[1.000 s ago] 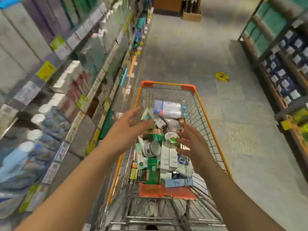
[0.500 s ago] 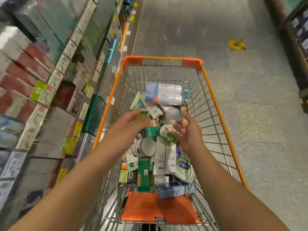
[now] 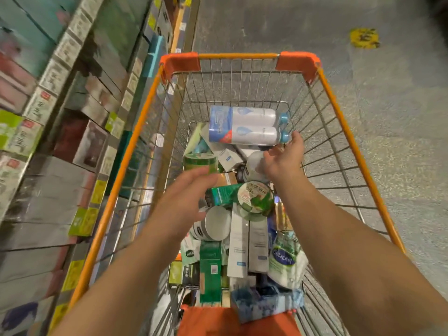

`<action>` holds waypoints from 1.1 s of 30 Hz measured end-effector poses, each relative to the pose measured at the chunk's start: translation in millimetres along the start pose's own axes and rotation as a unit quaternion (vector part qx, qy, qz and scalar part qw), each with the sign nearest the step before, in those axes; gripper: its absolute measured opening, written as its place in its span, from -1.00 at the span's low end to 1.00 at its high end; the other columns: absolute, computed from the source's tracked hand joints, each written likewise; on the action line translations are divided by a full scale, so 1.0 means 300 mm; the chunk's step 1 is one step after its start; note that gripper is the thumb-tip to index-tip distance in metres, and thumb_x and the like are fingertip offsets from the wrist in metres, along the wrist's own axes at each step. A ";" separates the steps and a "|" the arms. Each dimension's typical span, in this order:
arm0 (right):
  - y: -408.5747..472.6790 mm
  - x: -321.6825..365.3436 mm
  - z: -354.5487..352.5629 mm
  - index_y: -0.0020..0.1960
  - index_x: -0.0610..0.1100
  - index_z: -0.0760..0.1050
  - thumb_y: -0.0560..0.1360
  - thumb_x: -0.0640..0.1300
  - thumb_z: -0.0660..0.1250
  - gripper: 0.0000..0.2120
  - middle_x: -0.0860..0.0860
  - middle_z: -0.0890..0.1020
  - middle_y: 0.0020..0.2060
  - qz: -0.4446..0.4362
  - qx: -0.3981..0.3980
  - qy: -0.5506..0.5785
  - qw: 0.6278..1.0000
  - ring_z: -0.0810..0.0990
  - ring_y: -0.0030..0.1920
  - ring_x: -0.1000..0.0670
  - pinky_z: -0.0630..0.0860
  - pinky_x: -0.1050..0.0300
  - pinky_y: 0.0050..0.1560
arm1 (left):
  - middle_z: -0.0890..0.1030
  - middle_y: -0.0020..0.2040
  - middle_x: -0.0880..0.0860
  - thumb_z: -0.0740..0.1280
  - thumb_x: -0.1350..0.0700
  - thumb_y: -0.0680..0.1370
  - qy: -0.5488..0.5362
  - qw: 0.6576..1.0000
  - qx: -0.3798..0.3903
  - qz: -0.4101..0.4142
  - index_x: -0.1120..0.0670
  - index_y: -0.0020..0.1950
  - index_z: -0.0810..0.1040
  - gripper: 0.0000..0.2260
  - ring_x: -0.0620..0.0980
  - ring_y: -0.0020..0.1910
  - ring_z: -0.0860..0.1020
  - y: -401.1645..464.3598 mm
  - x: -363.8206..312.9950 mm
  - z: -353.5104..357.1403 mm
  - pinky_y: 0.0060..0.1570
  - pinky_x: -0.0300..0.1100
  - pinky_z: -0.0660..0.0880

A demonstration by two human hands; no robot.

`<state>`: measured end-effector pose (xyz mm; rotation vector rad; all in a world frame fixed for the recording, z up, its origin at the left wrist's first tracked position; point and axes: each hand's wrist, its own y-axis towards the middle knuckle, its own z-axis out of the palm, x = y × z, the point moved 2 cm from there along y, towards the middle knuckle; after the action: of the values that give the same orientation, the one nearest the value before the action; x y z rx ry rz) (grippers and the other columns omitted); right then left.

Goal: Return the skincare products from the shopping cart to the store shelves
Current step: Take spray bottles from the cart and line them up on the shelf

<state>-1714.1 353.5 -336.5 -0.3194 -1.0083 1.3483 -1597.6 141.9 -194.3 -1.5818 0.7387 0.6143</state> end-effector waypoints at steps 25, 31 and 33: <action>0.019 -0.246 0.073 0.06 -0.06 0.37 0.33 0.01 0.57 -0.53 -0.12 0.65 0.04 -0.112 0.031 -0.284 0.952 0.70 0.08 -0.19 0.63 -0.34 0.14 | 0.62 0.10 -0.26 0.39 -0.05 0.58 -0.028 0.999 -0.020 -0.013 -0.21 0.16 0.65 -0.83 -0.22 0.12 0.59 0.012 0.098 -0.005 0.21 -0.01 0.58; -0.104 -0.274 0.079 -0.02 0.00 0.33 0.44 0.00 0.55 -0.62 -0.06 0.63 -0.08 -0.172 -0.003 -0.299 0.939 0.63 -0.13 -0.06 0.61 -0.20 0.09 | 0.63 0.10 -0.26 0.44 -0.07 0.56 -0.023 0.999 -0.022 -0.014 -0.21 0.16 0.65 -0.81 -0.21 0.06 0.59 -0.024 0.071 -0.042 0.13 -0.05 0.59; -0.185 -0.255 0.087 -0.03 0.01 0.33 0.49 -0.06 0.54 -0.65 0.00 0.59 -0.12 -0.188 -0.028 -0.296 0.936 0.59 -0.18 0.02 0.59 -0.07 0.01 | 0.62 0.16 -0.25 0.47 -0.09 0.53 -0.011 1.000 -0.018 -0.012 -0.25 0.16 0.64 -0.79 -0.21 0.06 0.59 -0.042 0.046 -0.056 0.05 -0.08 0.58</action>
<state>-1689.7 261.2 -314.0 0.2550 -1.5219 1.0769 -1579.4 124.7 -194.0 -1.6127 0.6947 0.6309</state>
